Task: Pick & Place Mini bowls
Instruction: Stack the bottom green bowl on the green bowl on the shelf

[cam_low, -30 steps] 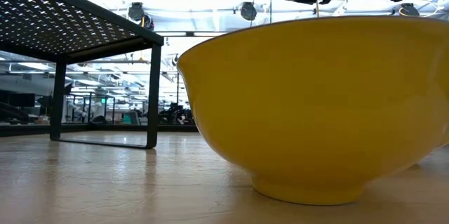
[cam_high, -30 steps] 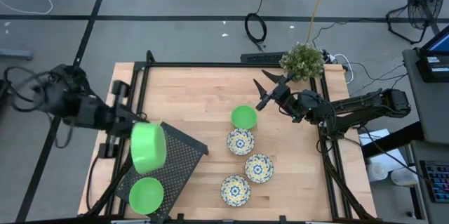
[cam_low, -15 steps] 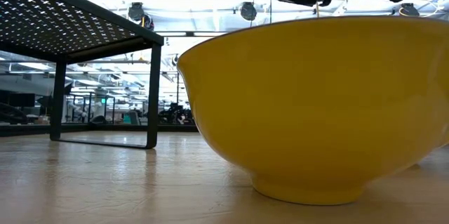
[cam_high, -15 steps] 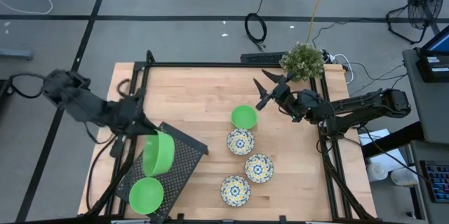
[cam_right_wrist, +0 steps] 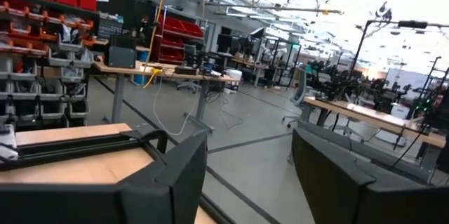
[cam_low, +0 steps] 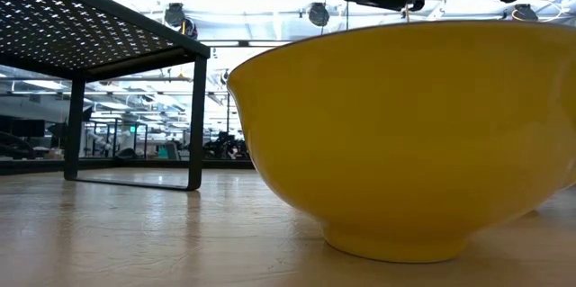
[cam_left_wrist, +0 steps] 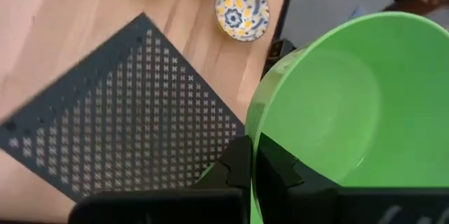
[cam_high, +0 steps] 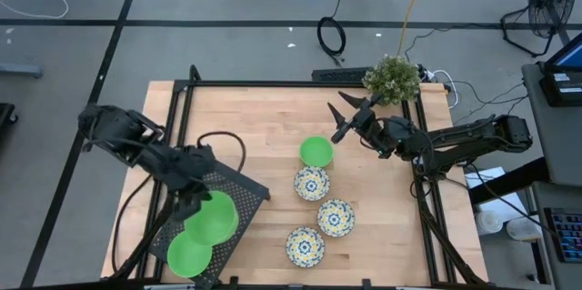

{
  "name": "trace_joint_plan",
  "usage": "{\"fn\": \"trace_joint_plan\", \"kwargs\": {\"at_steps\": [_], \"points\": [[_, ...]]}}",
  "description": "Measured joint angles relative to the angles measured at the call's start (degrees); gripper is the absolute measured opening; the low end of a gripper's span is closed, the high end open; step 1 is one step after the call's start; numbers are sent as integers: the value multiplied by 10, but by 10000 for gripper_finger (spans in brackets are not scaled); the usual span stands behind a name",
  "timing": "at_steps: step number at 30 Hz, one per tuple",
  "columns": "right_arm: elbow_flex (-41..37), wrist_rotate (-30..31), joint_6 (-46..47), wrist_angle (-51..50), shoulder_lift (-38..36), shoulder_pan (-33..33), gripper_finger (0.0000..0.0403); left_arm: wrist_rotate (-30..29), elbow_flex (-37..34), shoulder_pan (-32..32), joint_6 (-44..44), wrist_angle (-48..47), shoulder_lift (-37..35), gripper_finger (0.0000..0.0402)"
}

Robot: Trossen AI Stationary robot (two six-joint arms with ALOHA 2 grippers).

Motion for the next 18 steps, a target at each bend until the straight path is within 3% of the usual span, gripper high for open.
{"fn": "trace_joint_plan", "kwargs": {"at_steps": [7,18], "points": [[0,0,-64,63,0,-9,196,-21,-13,-40,-84,0,2,3],[0,-11,-121,127,0,-51,196,-38,-106,-134,-356,0,2,3]]}}
